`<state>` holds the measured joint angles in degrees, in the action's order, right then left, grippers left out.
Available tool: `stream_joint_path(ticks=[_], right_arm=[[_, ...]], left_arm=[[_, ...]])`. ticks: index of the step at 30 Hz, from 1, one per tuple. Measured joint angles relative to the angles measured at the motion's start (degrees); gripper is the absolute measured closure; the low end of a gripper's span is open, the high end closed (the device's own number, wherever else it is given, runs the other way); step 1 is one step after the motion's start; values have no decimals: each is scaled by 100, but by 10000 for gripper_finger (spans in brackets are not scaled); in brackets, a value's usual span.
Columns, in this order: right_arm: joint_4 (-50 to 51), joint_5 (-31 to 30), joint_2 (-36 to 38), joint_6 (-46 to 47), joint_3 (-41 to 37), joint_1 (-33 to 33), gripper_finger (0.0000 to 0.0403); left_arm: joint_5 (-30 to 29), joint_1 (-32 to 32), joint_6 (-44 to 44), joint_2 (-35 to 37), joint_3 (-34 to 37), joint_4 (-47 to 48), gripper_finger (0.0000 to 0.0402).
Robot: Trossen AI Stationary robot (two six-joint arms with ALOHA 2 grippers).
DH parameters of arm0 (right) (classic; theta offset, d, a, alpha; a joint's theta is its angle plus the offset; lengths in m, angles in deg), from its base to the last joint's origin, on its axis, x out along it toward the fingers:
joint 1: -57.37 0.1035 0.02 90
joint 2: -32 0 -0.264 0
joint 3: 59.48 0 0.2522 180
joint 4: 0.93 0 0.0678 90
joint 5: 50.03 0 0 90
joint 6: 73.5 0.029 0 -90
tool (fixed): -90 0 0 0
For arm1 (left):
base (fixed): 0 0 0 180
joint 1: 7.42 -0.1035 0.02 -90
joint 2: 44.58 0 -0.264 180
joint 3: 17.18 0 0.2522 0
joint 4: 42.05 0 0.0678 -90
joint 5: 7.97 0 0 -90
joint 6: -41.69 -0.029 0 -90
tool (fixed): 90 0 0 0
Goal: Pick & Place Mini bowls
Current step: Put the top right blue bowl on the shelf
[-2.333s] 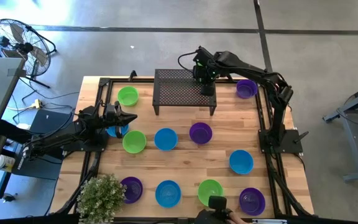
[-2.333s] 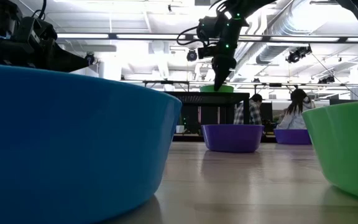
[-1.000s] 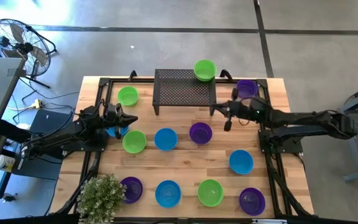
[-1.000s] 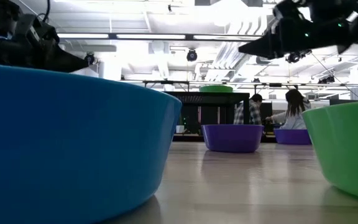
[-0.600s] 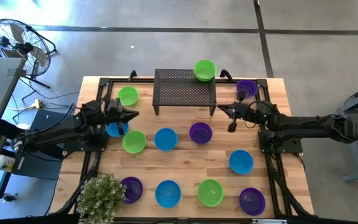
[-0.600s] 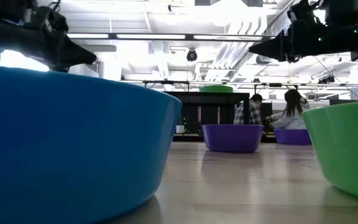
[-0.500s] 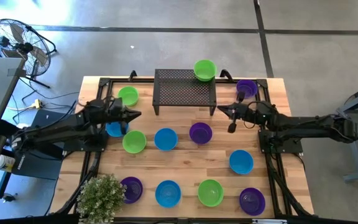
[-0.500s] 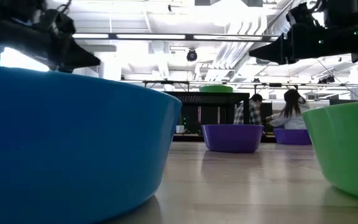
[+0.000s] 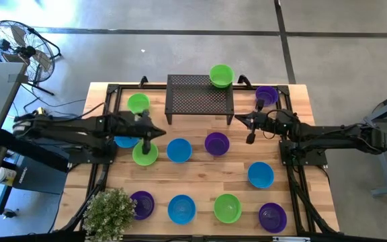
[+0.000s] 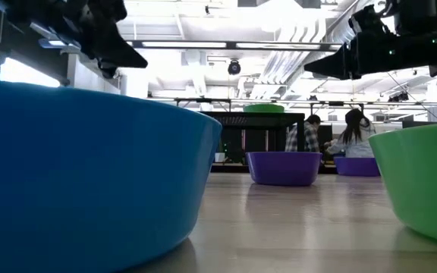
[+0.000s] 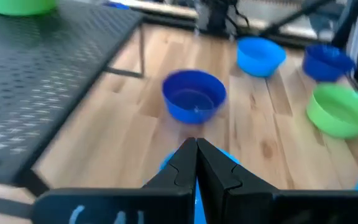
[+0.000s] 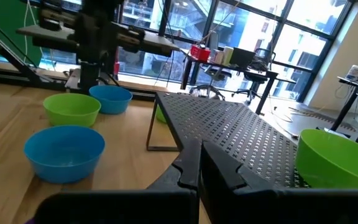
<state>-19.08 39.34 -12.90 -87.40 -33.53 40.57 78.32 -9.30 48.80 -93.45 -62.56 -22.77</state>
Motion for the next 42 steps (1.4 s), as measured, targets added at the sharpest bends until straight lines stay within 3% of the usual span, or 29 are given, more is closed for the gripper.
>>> stream_joint_path(ticks=[8,20,24,33,42], right_arm=[[7,0,-2,-114,0,0,401],[27,1,-4,-156,2,0,402],[39,1,-4,-158,4,0,400],[66,15,-4,-160,7,0,401],[77,19,-4,-178,7,0,402]], left_arm=[[-400,843,444,-1174,-603,675,399],[-309,1129,826,-2806,-1567,1209,396],[-306,1130,842,-3308,-1977,1633,364],[188,1131,693,-4282,-2683,1938,238],[6,1128,867,-4913,-2710,1993,227]])
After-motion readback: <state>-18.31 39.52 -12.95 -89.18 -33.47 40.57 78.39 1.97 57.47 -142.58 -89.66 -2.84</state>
